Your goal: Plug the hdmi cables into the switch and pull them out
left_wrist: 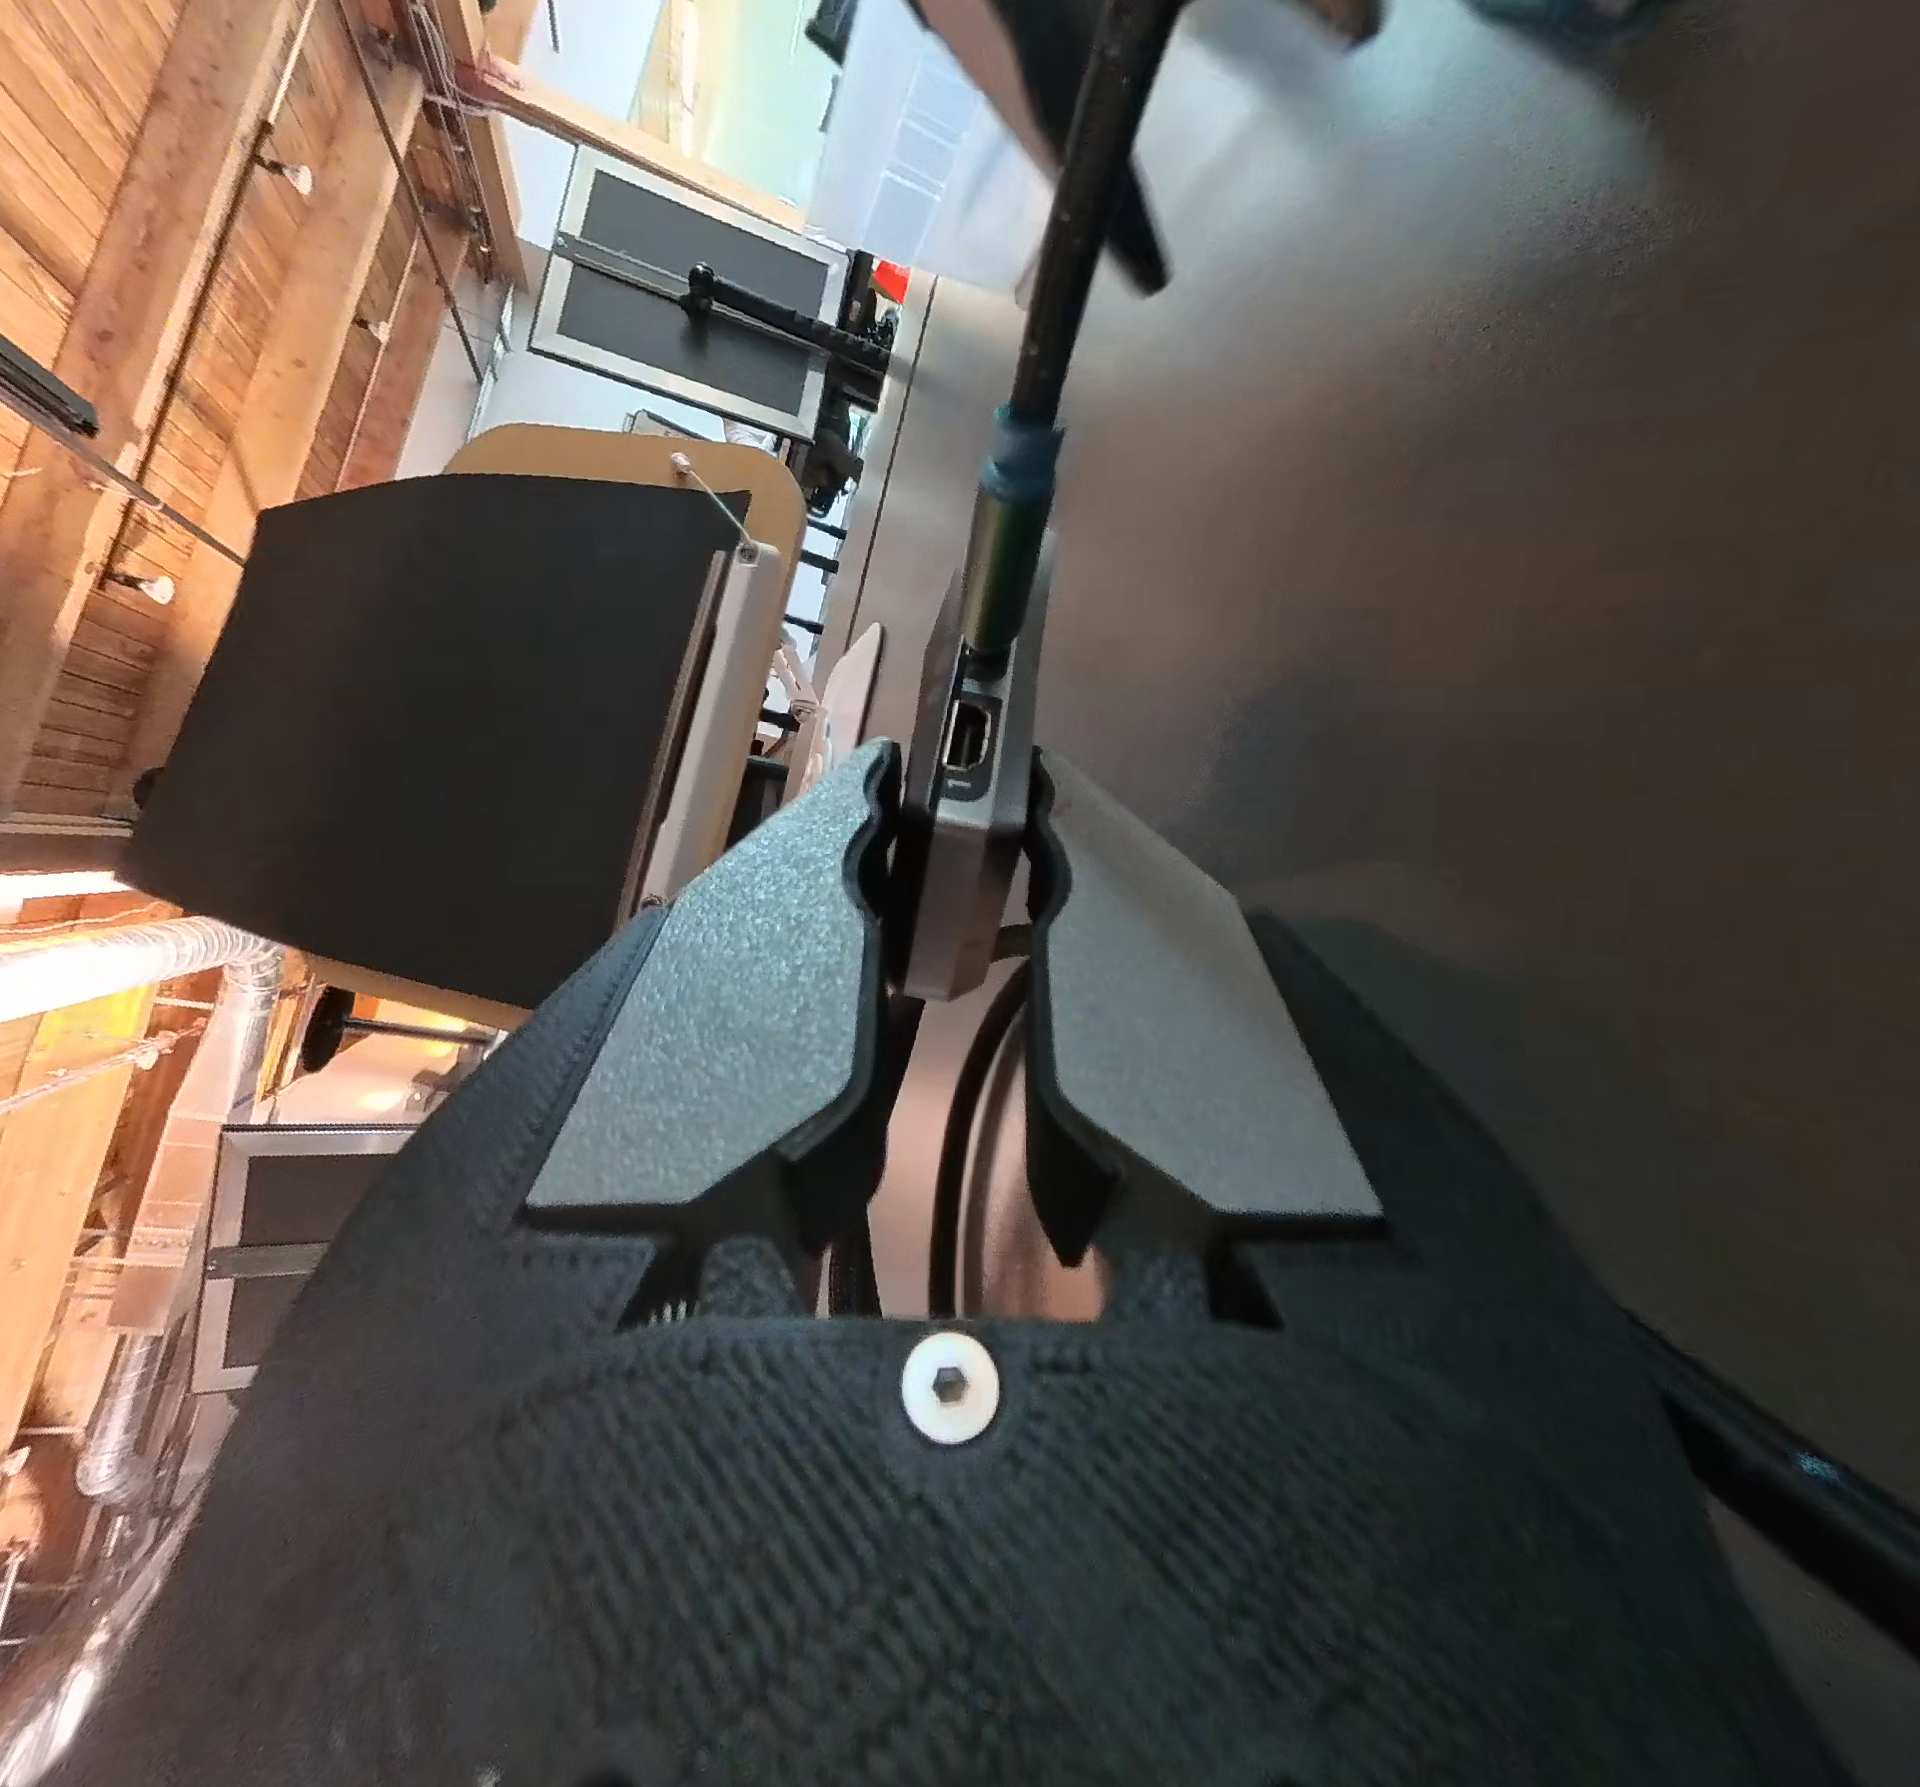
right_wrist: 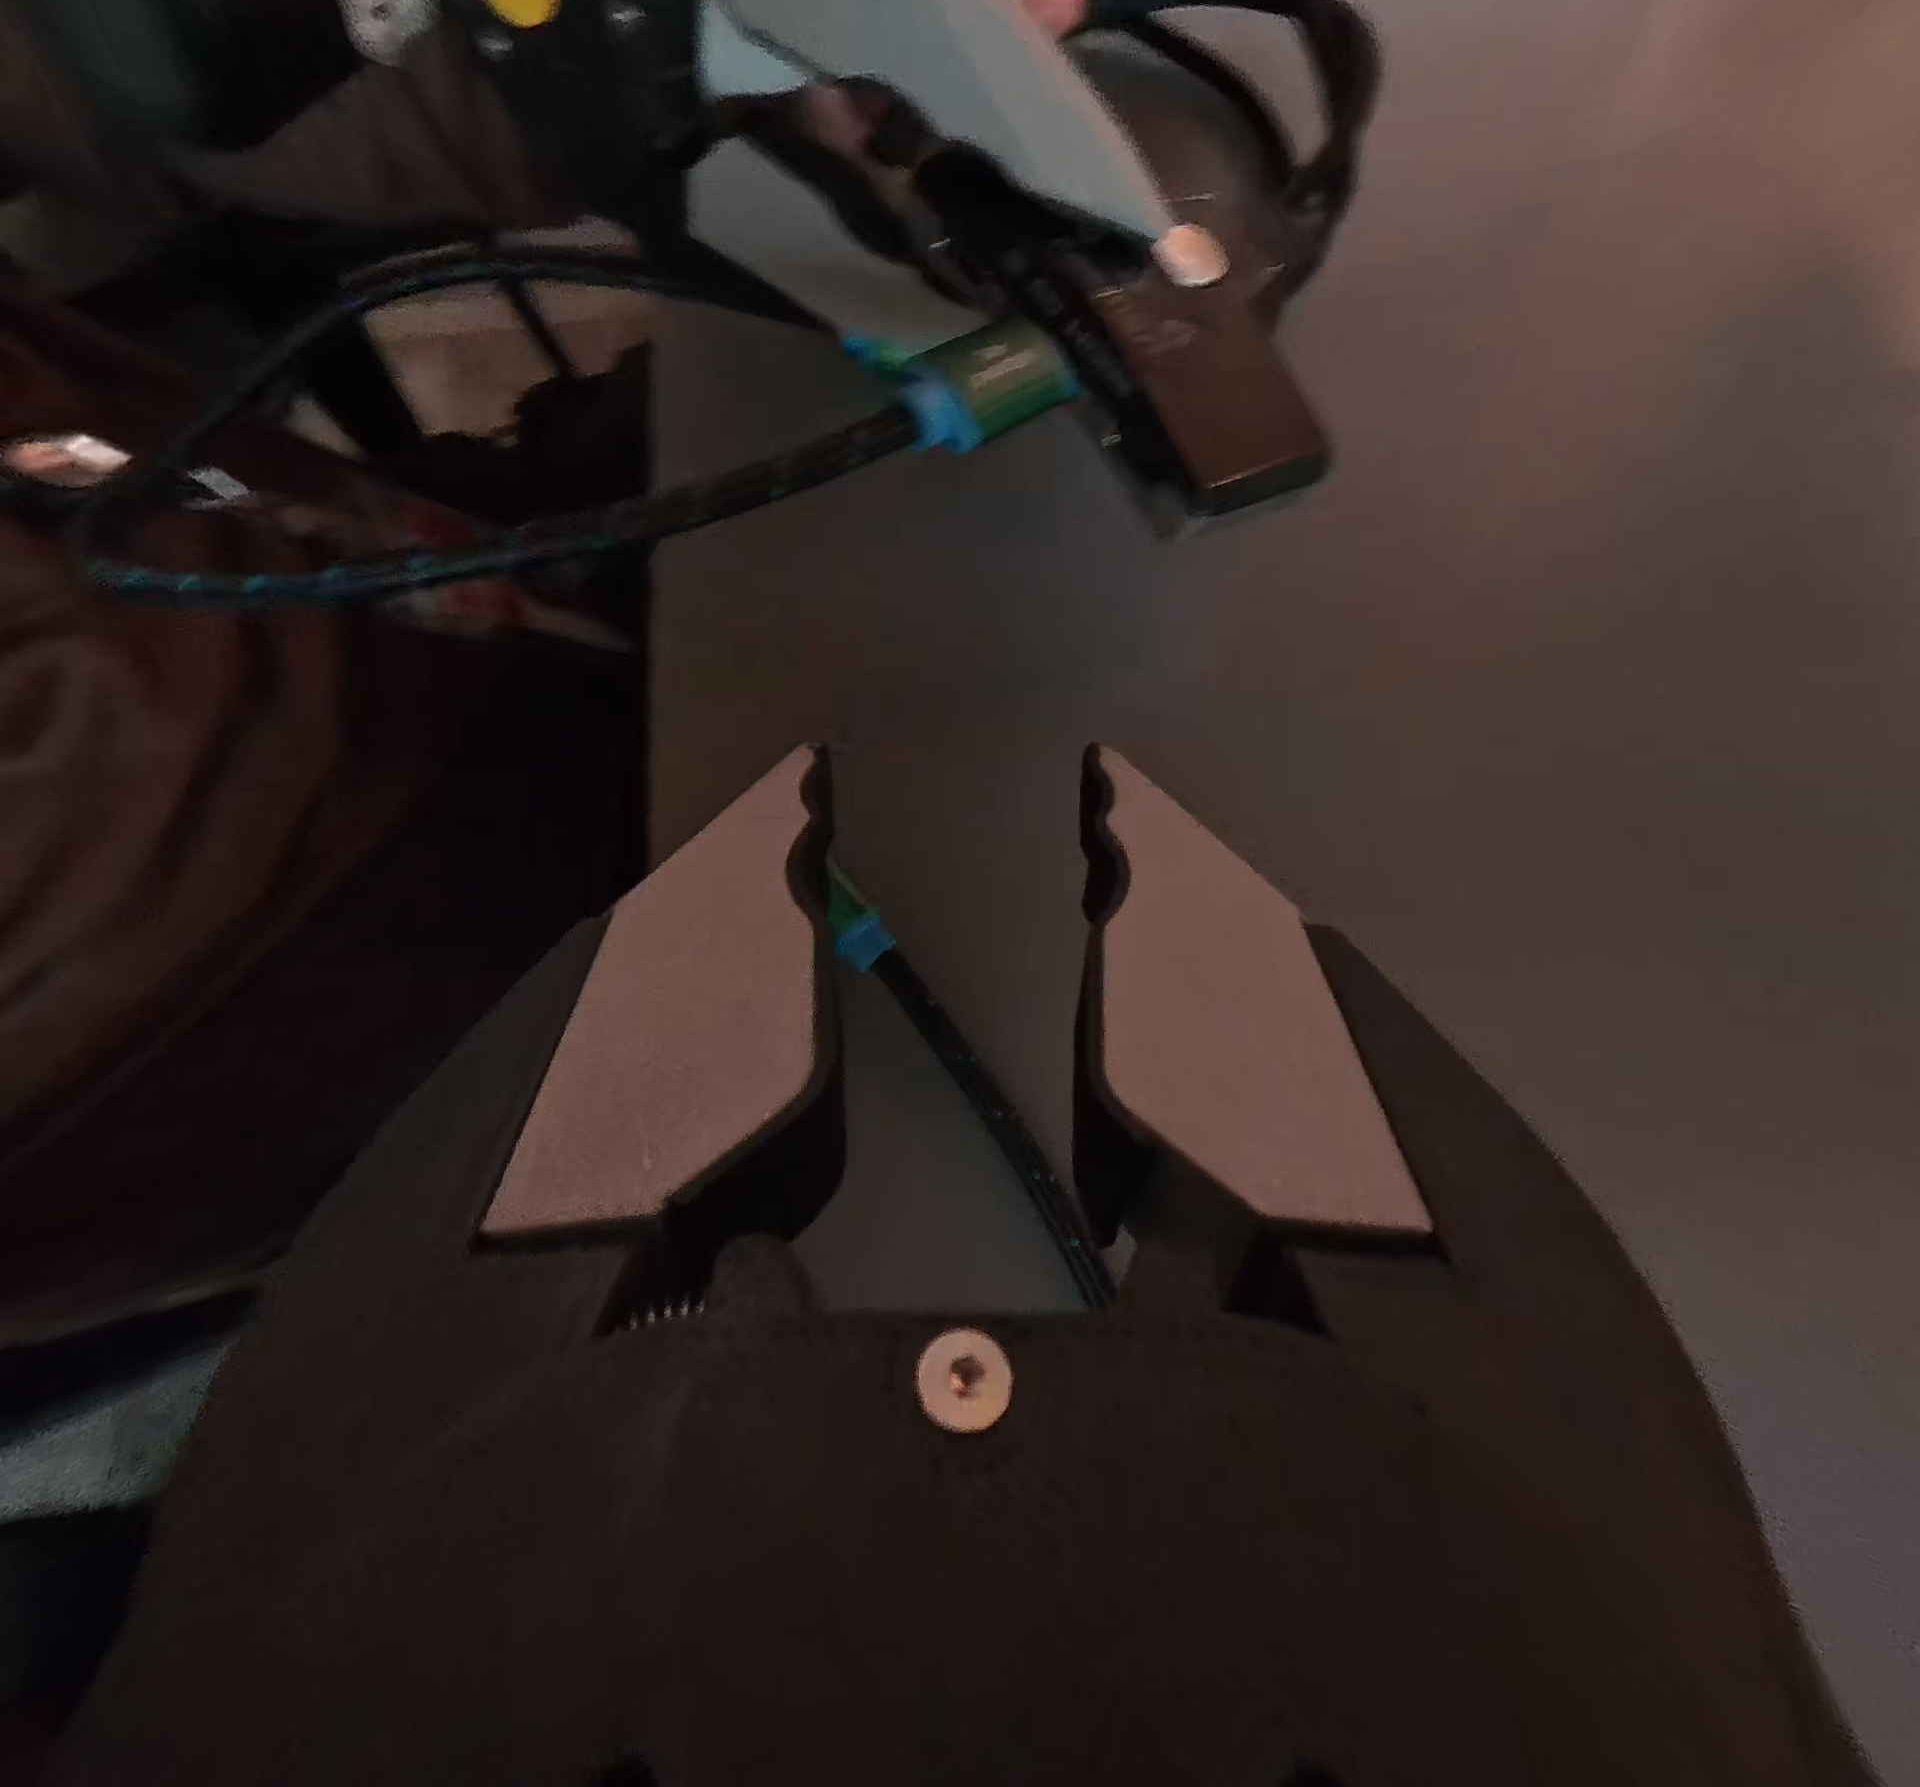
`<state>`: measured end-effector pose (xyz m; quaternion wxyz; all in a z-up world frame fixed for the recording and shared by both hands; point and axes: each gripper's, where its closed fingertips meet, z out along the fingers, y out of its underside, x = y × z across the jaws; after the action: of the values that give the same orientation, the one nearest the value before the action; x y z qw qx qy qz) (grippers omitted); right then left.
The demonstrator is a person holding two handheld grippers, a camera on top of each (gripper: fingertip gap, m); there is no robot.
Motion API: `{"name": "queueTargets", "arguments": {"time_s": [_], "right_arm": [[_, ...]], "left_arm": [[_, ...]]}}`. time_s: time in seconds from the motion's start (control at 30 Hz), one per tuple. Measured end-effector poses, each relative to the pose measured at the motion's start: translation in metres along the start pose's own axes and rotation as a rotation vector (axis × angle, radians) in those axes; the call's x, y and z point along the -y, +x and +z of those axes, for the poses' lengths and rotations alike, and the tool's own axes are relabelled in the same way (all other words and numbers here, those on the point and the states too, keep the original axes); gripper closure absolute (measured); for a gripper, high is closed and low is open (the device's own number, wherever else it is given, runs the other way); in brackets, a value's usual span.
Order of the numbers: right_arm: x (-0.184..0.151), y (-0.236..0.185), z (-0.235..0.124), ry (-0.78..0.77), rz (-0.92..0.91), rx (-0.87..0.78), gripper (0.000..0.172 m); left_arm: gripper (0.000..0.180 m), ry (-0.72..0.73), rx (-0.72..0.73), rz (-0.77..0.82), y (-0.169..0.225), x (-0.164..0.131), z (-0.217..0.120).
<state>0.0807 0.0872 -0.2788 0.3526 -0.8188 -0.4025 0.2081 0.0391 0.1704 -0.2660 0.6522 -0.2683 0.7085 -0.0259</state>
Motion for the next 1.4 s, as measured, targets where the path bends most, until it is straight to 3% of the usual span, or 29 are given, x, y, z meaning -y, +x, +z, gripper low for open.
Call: {"name": "queueTargets", "arguments": {"time_s": [0.13,0.23,0.37,0.43,0.5,0.67,0.87,0.93,1.03,1.13,1.23,1.27,1.33,1.37,1.4], "right_arm": [[-0.026,-0.027,0.002,-0.078,-0.100,0.139,0.126],[-0.033,-0.045,0.004,-0.048,-0.126,0.264,0.125],[-0.030,-0.034,0.011,-0.010,-0.073,0.306,0.143],[-0.012,-0.030,0.007,0.096,-0.049,0.321,0.145],[0.004,-0.023,0.006,0.184,-0.053,0.281,0.146],[0.029,0.006,0.030,0.211,-0.034,0.185,0.151],[0.062,0.089,0.062,0.218,-0.017,-0.046,0.161],[0.079,0.130,0.061,0.255,0.073,-0.109,0.163],[0.131,0.178,0.028,0.472,0.288,-0.084,0.159],[0.207,0.199,-0.063,1.022,0.472,0.063,0.166],[0.234,0.205,-0.167,1.586,0.615,0.370,0.172],[0.238,0.202,-0.182,1.649,0.612,0.453,0.172],[0.250,0.185,-0.188,1.626,0.545,0.502,0.172],[0.256,0.170,-0.187,1.584,0.512,0.507,0.153],[0.259,0.152,-0.191,1.578,0.467,0.542,0.153]], "left_arm": [[0.159,0.008,0.000,-0.037,-0.003,-0.001,-0.001],[0.159,0.008,-0.002,-0.049,-0.003,-0.001,-0.001],[0.159,0.004,-0.004,-0.044,-0.002,-0.001,0.000],[0.159,0.003,-0.004,-0.048,-0.002,-0.001,0.000],[0.159,0.002,0.001,-0.060,-0.004,-0.002,0.000],[0.159,-0.003,0.052,-0.079,-0.016,-0.005,0.000],[0.160,-0.058,0.223,-0.093,-0.049,-0.021,-0.010],[0.160,-0.105,0.294,-0.118,-0.063,-0.031,-0.014],[0.160,-0.168,0.380,-0.166,-0.078,-0.045,-0.021],[0.160,-0.179,0.411,-0.205,-0.085,-0.049,-0.023],[0.161,-0.184,0.422,-0.238,-0.088,-0.051,-0.023],[0.161,-0.182,0.422,-0.245,-0.088,-0.052,-0.024],[0.160,-0.165,0.422,-0.250,-0.088,-0.049,-0.025],[0.160,-0.159,0.421,-0.249,-0.088,-0.048,-0.026],[0.160,-0.153,0.410,-0.246,-0.086,-0.047,-0.025]]}}
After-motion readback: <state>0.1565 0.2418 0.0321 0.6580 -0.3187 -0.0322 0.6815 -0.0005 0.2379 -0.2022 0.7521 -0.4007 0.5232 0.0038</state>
